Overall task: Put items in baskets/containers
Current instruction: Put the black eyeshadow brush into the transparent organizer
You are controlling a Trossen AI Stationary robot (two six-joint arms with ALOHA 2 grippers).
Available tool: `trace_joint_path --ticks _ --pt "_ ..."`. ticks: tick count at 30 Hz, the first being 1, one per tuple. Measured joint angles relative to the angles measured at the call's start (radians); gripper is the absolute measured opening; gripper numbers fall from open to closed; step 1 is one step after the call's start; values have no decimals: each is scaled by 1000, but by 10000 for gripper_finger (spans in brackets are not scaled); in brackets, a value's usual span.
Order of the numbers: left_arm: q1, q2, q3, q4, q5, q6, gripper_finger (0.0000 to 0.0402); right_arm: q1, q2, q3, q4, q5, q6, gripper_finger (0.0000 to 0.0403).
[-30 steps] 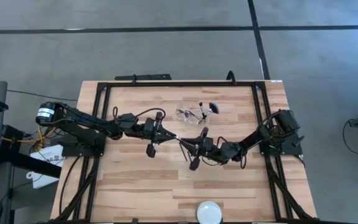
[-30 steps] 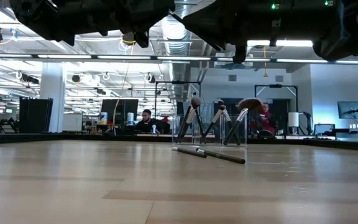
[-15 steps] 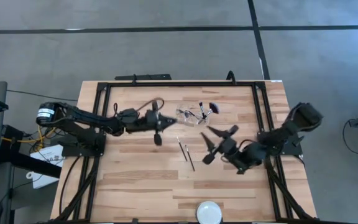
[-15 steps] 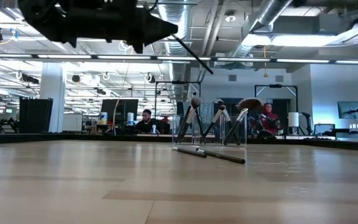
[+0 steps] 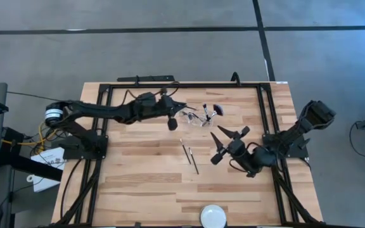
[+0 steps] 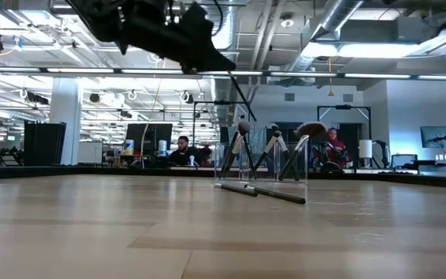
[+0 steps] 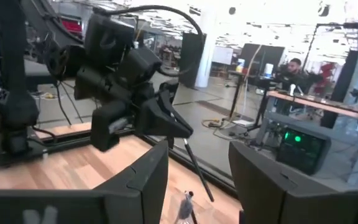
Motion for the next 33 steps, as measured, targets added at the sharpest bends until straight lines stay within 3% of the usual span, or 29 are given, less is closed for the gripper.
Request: trace_joint_path --ticks 14,23,25,28,31,33 --pt "24 232 19 68 72 -1 21 -76 0 0 -50 -46 43 162" --pt "27 226 38 91 75 0 94 -113 1 0 -75 -68 126 162" --pt "27 216 38 92 75 0 109 -129 0 0 -139 -120 205 162" --pt "21 180 31 88 75 -4 124 -163 1 0 -331 -294 410 162" --pt "5 97 13 60 74 -4 130 -215 24 0 -487 -483 640 162" --pt "-11 21 -9 16 75 -4 130 -246 58 0 -517 -539 714 162"
